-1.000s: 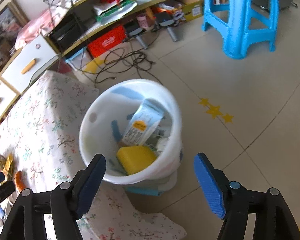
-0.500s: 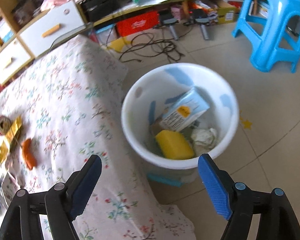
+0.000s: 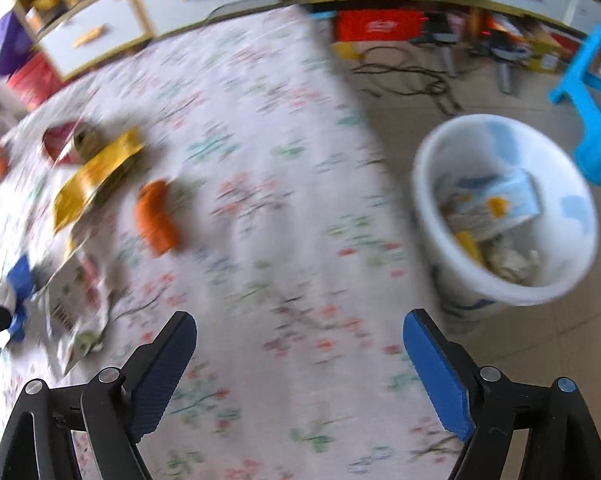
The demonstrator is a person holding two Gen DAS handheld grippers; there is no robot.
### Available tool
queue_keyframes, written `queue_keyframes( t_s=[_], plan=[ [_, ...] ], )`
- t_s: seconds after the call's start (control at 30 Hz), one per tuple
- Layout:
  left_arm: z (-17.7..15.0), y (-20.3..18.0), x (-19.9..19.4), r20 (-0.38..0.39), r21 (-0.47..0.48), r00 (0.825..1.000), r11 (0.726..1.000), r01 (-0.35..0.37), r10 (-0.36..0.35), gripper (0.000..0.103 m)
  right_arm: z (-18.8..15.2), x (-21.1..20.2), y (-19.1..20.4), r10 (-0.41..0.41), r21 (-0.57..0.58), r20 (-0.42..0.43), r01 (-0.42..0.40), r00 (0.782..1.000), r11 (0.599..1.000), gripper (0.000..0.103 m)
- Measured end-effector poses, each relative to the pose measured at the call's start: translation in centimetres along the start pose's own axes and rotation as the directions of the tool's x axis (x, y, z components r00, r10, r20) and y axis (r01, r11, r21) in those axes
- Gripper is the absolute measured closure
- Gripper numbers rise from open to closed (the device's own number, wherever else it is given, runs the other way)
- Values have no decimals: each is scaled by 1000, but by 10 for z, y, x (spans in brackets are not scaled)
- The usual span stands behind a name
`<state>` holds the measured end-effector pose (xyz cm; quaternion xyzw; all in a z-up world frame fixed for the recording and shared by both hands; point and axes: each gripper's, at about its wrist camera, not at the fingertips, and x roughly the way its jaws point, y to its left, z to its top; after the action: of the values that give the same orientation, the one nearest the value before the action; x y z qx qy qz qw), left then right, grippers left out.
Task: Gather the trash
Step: 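Grasp the white tissue on the blue box with the left gripper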
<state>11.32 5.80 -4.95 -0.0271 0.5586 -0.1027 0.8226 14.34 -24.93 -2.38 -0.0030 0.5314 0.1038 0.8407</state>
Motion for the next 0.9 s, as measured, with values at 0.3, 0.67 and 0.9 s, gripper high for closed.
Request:
queue_keyframes(
  t_s=[0.3, 0.67, 0.9],
  plan=[
    [-17, 19, -14, 50, 5, 998, 999, -34, 34, 3, -2, 17, 36, -19, -87, -27, 16, 999, 996, 15],
    [-15, -7, -14, 91, 89, 996, 996, 17, -26, 52, -1, 20, 51, -21, -95, -29, 18, 999, 995, 15],
    [-10, -7, -8, 99, 41, 995, 999, 24, -28, 78, -1, 27, 72, 36, -111, -43, -41, 998, 993, 15]
  ],
)
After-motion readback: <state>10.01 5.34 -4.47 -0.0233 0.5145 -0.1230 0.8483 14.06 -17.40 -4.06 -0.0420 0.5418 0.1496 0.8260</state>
